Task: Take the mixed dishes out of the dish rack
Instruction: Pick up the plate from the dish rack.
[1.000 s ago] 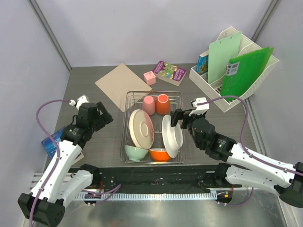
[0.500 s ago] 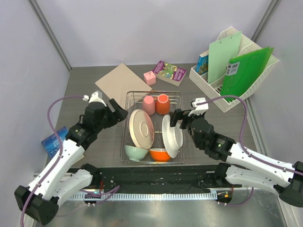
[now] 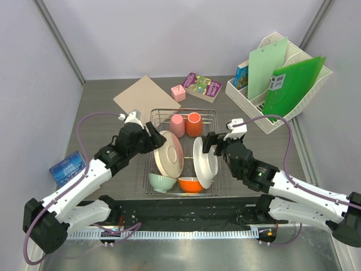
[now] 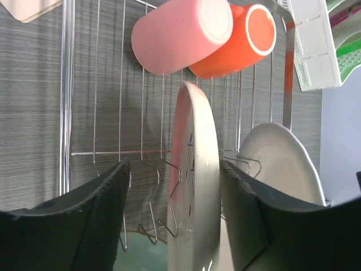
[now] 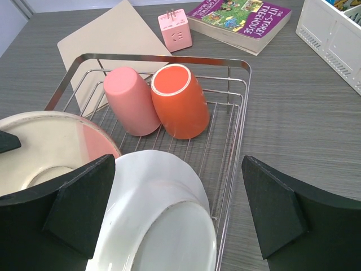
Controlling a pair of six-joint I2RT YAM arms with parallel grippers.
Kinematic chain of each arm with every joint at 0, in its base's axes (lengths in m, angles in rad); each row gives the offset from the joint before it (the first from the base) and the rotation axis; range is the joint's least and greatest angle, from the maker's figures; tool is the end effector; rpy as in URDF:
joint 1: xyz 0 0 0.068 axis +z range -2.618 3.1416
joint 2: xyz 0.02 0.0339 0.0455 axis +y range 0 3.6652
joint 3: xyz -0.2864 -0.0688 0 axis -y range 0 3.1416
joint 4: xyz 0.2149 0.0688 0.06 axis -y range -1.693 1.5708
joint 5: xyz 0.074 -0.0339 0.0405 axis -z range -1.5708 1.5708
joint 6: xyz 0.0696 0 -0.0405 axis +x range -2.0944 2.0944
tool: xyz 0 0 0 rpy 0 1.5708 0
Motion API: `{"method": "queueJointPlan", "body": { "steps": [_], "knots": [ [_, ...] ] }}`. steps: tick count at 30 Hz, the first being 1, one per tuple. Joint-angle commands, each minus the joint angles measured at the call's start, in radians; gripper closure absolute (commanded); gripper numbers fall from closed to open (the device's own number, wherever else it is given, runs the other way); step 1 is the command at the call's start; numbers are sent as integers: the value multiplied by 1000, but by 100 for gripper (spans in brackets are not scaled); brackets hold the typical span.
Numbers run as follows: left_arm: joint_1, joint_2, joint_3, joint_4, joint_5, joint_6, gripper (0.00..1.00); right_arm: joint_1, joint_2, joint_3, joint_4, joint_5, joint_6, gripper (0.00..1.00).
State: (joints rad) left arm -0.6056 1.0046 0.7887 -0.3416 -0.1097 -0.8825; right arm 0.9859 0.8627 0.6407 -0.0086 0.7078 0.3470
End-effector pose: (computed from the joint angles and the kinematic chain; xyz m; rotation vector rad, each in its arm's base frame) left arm 0.1775 -0.1136 0.2920 -0.3734 2.1895 -0.7448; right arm 0.1372 0.1252 0.3133 -0.0609 1.7562 0.3364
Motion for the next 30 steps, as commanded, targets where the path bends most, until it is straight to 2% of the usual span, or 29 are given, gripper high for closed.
{"method": "queueJointPlan", "body": {
  "steps": [1, 7, 9, 10, 13, 21, 30],
  "knots": [
    [-8, -7, -23, 95, 31, 4, 43, 0, 2, 1, 41, 10, 18, 0],
    [-6, -43, -71, 148, 87, 20, 55, -1, 18, 2, 42, 9, 21, 0],
    [-8, -57, -78, 161, 93, 25, 69, -1, 21, 2, 42, 4, 23, 0],
    [-8, -61, -78, 159, 93, 27, 79, -1, 22, 4, 42, 4, 23, 0],
    [-8, -67, -66, 159, 93, 36, 100, -1, 21, 2, 41, 1, 24, 0],
    [-8, -54, -3, 174, 145, 57, 100, -1, 4, 1, 36, 5, 24, 0],
    [-8, -49, 84, 191, 116, 63, 100, -1, -7, 1, 33, 10, 23, 0]
  ]
}}
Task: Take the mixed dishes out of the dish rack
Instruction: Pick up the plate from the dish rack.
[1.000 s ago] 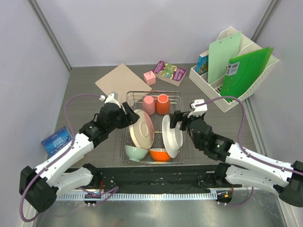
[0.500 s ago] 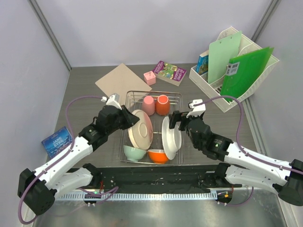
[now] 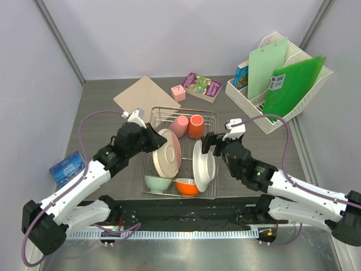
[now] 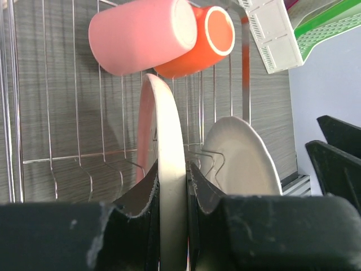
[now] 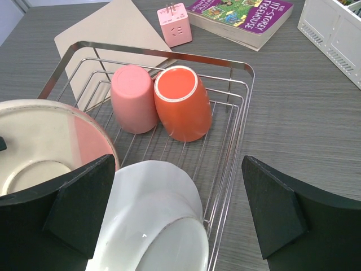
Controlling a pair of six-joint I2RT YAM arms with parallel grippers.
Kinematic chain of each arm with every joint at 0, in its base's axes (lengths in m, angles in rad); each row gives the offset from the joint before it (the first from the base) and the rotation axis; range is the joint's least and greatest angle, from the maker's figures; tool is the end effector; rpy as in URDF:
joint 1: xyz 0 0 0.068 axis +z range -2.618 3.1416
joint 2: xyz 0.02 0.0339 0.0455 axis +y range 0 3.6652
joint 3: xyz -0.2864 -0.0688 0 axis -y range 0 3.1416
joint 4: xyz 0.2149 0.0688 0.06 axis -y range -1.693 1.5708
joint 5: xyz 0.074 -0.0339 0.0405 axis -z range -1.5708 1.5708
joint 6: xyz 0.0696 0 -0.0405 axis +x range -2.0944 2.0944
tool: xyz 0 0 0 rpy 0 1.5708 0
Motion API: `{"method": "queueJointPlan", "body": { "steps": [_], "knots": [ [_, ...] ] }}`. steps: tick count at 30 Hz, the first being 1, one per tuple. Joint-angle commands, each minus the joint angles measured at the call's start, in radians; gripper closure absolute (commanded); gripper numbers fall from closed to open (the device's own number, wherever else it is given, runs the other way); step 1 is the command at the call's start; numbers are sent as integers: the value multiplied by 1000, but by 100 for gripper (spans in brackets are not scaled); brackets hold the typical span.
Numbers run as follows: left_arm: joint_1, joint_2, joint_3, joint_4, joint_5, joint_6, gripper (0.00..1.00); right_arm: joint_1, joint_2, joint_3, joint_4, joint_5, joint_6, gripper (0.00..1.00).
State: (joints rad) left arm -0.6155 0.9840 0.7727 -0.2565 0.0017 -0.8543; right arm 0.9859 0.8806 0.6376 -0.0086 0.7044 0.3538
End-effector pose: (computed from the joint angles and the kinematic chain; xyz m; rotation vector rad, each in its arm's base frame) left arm 0.1733 -0.1227 0.3008 -0.2569 2.1513 -0.8950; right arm 0.1390 0.1283 0.3093 -0.0681 1.7720 0.3297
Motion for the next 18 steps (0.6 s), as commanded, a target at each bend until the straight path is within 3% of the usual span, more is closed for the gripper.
{"method": "queueJointPlan", "body": {
  "steps": [1, 18],
  "knots": [
    [2, -30, 120, 109, -27, 37, 100, 0, -26, 4, 35, 17, 16, 0],
    [14, -15, 445, -41, -147, 204, 100, -1, -63, -7, 25, 26, 16, 0]
  ]
}}
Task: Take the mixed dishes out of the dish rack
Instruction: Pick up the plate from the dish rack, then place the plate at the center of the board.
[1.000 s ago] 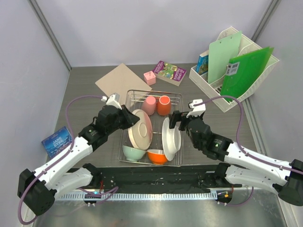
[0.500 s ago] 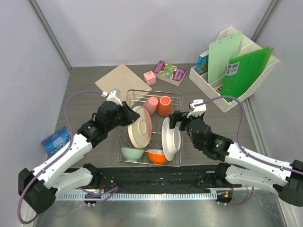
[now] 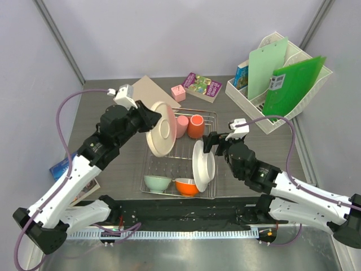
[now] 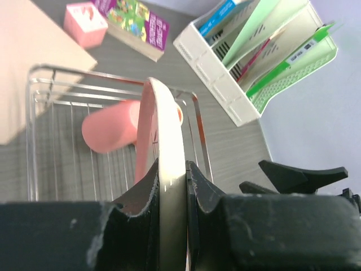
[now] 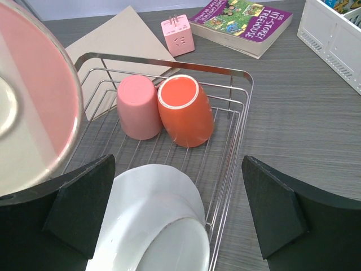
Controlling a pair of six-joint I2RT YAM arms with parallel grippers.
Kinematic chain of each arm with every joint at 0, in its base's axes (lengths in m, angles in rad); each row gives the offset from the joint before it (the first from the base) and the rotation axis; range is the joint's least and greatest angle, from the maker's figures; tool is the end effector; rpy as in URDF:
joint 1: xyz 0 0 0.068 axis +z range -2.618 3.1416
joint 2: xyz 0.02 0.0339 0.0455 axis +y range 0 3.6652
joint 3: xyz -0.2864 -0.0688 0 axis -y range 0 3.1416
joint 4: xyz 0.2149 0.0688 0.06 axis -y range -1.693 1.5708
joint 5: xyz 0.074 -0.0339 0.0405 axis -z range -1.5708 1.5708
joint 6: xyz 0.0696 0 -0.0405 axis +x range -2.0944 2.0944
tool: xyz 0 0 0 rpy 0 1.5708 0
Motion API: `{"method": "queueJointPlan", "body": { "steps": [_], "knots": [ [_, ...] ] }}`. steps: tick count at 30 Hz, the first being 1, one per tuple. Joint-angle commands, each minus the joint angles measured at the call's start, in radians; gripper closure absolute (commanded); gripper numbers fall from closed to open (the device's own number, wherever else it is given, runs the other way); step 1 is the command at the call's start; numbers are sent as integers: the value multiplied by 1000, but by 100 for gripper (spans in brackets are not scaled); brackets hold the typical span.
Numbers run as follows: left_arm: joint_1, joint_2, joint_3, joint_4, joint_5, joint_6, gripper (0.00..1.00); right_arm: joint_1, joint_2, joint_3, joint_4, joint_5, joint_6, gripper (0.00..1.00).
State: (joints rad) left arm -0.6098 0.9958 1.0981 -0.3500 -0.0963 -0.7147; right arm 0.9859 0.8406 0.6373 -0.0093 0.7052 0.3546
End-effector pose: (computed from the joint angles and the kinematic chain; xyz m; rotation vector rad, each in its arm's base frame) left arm 0.1766 -0.1152 0.4003 -0.1708 1.8936 -0.8374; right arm 0.1346 0.1216 0.3155 -0.0470 1.7448 0.3564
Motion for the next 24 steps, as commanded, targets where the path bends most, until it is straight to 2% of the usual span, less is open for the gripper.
{"method": "queueJointPlan", "body": {
  "steps": [1, 3, 7, 8, 11, 14, 15, 18, 22, 24],
  "knots": [
    [8, -23, 137, 34, -83, 96, 100, -1, -26, -7, 26, 25, 15, 0],
    [8, -8, 208, -21, -144, 139, 100, -1, -31, -10, 26, 25, 14, 0],
    [8, 125, 373, -309, -397, 250, 100, -1, -44, -14, 26, 27, 14, 1],
    [8, 157, 397, -360, -540, 279, 100, -1, -49, -13, 26, 28, 12, 0],
    [8, 292, 488, -525, -827, 306, 100, -1, -55, -18, 29, 27, 14, 0],
    [13, 450, 523, -610, -994, 342, 100, -1, -60, -24, 38, 19, 12, 0],
    [16, 496, 532, -638, -1090, 330, 100, -1, -63, -24, 40, 19, 14, 0],
    [51, 630, 559, -673, -1134, 304, 100, -1, -74, -19, 42, 19, 14, 0],
    [134, 788, 614, -652, -1093, 313, 100, -1, -112, -22, 48, 16, 20, 0],
    [191, 901, 693, -665, -1088, 301, 100, -1, -129, -27, 48, 11, 23, 0]
  ]
}}
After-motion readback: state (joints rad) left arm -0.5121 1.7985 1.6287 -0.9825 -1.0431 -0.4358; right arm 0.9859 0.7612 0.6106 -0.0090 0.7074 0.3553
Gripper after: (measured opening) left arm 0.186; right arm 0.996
